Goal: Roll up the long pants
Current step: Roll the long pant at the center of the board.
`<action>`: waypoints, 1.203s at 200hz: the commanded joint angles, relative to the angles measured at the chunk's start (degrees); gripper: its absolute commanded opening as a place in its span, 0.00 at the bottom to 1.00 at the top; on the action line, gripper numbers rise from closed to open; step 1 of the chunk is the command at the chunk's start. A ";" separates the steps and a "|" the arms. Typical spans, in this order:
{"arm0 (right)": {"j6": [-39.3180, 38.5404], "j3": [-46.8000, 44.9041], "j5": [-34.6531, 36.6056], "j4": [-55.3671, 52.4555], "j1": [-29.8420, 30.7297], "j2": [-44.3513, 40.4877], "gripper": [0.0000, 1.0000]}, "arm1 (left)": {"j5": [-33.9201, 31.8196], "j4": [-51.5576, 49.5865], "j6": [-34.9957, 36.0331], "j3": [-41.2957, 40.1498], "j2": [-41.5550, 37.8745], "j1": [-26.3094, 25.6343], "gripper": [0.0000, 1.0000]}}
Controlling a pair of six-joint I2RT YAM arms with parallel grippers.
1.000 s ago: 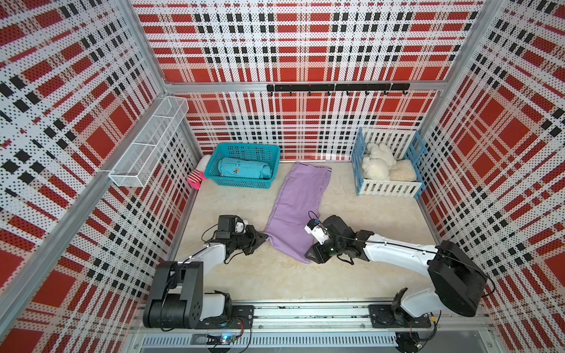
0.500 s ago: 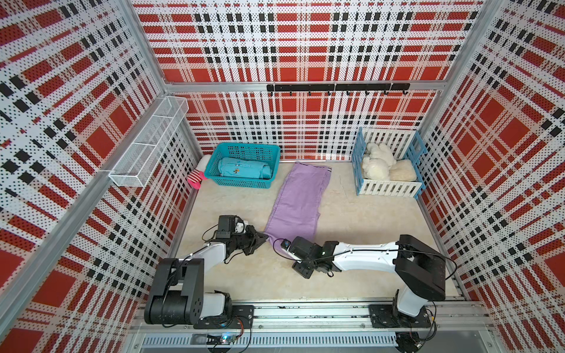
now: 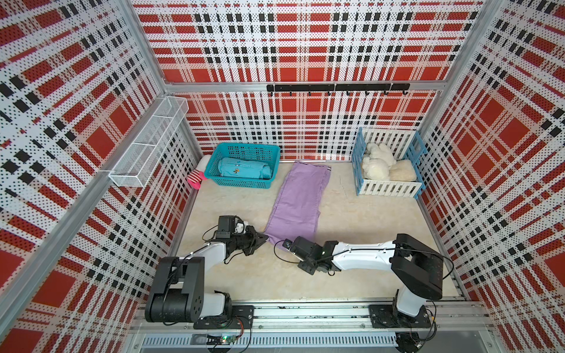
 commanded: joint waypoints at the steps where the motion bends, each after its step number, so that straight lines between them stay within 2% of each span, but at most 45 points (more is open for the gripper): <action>1: -5.28 0.19 -9.98 0.73 -5.02 -2.91 0.00 | 0.07 1.40 0.53 1.66 1.10 1.13 0.00; 23: -8.59 2.98 -17.03 -1.63 -8.57 -1.93 0.00 | -0.24 1.40 0.61 2.72 2.58 1.57 0.00; 57: -12.51 7.75 -24.03 -5.61 -11.61 0.97 0.00 | -0.28 1.49 0.88 4.79 4.98 1.68 0.00; 93: -13.61 6.64 -26.91 -10.27 -11.75 -1.61 0.00 | -0.38 1.22 -0.16 2.43 1.27 1.31 0.00; 125: -15.58 4.68 -29.93 -15.95 -11.86 -5.00 0.00 | -0.90 1.22 -3.75 -0.59 -5.05 -1.36 0.00; 147: -17.29 4.43 -30.52 -19.97 -11.84 -5.54 0.00 | -2.52 1.18 -6.78 -2.96 -8.72 -4.53 0.00; 171: -18.65 4.49 -29.14 -21.13 -12.71 -6.03 0.00 | -2.86 3.41 -9.44 -3.77 -10.05 -4.93 0.00; 206: -22.34 11.06 -31.79 -23.40 -17.80 -1.72 0.00 | -2.78 3.95 -7.59 1.54 -4.36 -3.67 0.00; 240: -25.44 17.69 -33.52 -26.25 -19.47 5.51 0.00 | -1.75 3.88 -4.00 6.97 4.75 -3.51 0.00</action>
